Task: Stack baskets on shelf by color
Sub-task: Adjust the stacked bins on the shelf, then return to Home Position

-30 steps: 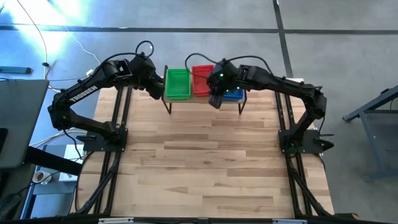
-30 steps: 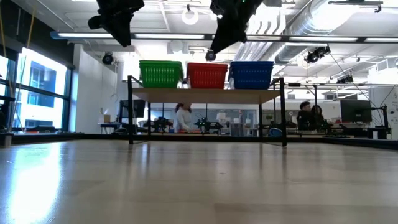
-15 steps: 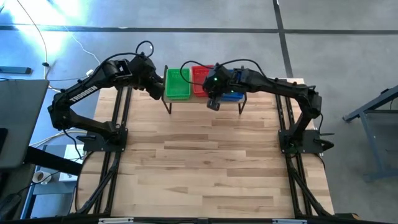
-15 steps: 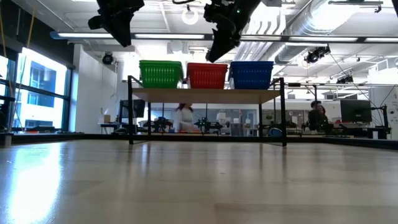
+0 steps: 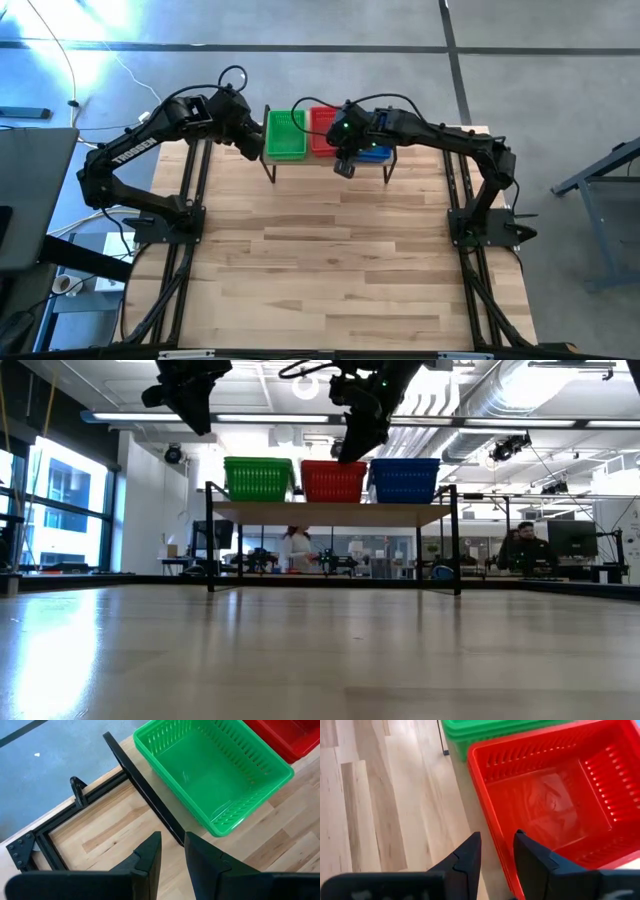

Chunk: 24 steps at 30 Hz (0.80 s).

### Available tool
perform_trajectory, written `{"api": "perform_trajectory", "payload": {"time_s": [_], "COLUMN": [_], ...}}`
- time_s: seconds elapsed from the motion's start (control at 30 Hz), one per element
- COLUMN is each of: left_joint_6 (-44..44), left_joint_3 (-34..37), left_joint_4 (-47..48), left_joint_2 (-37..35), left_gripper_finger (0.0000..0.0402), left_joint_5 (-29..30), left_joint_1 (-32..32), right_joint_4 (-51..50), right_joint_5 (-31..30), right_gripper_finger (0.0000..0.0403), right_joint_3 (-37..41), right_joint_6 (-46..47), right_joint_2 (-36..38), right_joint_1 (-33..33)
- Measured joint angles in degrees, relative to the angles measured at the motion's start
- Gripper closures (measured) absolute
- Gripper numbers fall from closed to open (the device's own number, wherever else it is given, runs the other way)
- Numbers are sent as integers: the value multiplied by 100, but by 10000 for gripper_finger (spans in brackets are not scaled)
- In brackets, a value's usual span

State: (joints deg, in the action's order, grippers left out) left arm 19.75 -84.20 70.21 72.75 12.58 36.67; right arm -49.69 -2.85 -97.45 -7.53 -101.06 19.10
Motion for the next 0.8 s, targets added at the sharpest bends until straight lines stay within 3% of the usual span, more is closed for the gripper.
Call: {"api": "perform_trajectory", "payload": {"time_s": [0.33, 0.53, 0.8], "left_joint_6": [-46, -46, -344], "left_joint_3": [0, 0, 2], "left_joint_4": [-1, -1, -10], "left_joint_2": [0, 0, -147], "left_gripper_finger": [326, 326, 326], "left_joint_5": [2, 2, 4], "left_joint_1": [-2, -2, -92], "right_joint_4": [39, 15, 101], "right_joint_5": [127, -121, -118], "right_gripper_finger": [302, 302, 302], "right_joint_3": [0, 0, 0], "right_joint_6": [163, 277, 529], "right_joint_2": [0, 18, 468], "right_joint_1": [-58, -66, -145]}}
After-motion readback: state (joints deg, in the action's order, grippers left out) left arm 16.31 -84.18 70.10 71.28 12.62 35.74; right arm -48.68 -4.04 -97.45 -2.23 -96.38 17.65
